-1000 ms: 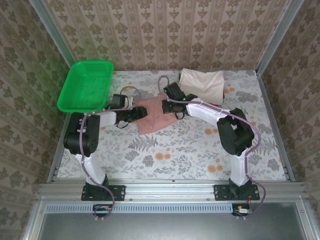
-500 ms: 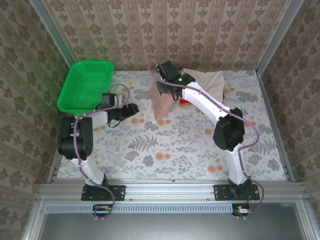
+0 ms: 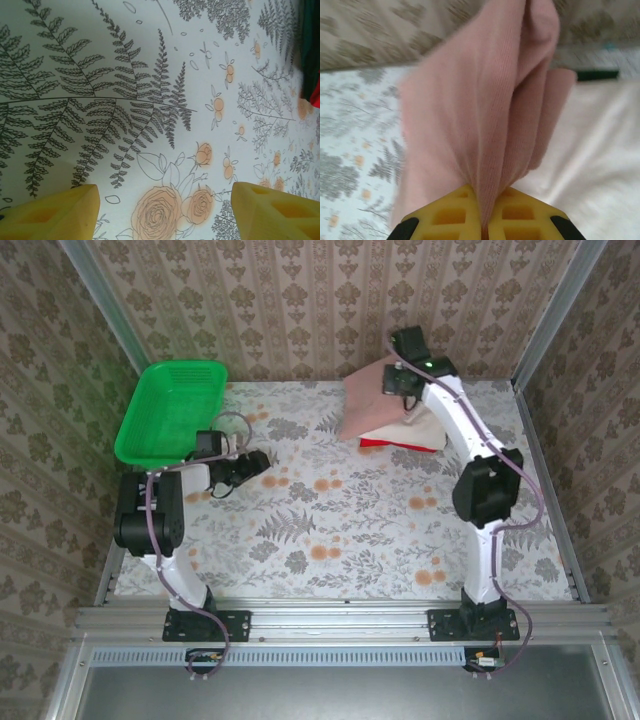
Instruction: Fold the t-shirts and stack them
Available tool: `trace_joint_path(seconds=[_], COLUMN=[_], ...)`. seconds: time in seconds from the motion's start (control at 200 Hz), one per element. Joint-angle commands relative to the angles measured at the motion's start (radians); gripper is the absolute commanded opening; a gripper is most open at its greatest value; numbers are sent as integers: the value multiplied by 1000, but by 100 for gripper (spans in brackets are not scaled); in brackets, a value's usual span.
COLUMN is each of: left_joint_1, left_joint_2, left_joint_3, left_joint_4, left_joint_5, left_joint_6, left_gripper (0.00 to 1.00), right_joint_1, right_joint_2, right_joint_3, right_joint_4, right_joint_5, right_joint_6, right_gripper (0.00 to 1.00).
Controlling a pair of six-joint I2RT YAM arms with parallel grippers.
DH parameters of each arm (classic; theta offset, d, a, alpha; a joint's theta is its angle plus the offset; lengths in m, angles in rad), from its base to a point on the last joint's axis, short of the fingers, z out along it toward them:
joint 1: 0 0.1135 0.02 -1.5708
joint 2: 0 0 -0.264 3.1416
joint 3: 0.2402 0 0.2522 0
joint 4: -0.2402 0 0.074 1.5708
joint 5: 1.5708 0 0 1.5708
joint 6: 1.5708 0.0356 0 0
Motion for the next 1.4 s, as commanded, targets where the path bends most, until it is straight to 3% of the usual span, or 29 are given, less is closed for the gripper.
trace_joint_path(seconds=[0.0,0.16,0.315,0.6,0.855,0.925,0.98,1.08,1.22,1.395], left_joint_1=[7,-11,-92,-121,-98,-89,-79,-65,-48,-32], left_joint_2=[38,50,48,27,-61,-86,-103,-136,-191,-295], left_joint_3=[-2,18,89,93,44,31,20,1,-35,-90], left_joint_4=[9,7,-37,-76,-98,-108,-112,-121,-136,-167], left_joint_5=[39,25,-10,-40,-58,-62,-65,-70,-87,-114], left_joint_6=[17,7,18,36,60,64,66,71,82,94], left_gripper=[71,71,73,74,76,77,79,80,84,92], right_joint_1=[-77,-185,-241,-294,-315,-320,-321,-320,-316,-255], right_joint_2=[-110,-151,-107,41,38,31,29,9,-100,-286], right_joint_3=[-178,-334,-331,-220,-247,-227,-210,-195,-264,-474], right_joint_4=[133,247,260,195,214,199,183,150,150,260], right_joint_5=[-126,-231,-265,-238,-185,-187,-181,-171,-118,-69], right_joint_6=[79,95,48,10,-1,-2,-2,-7,4,17], right_gripper=[0,0,0,1,8,15,31,32,42,58])
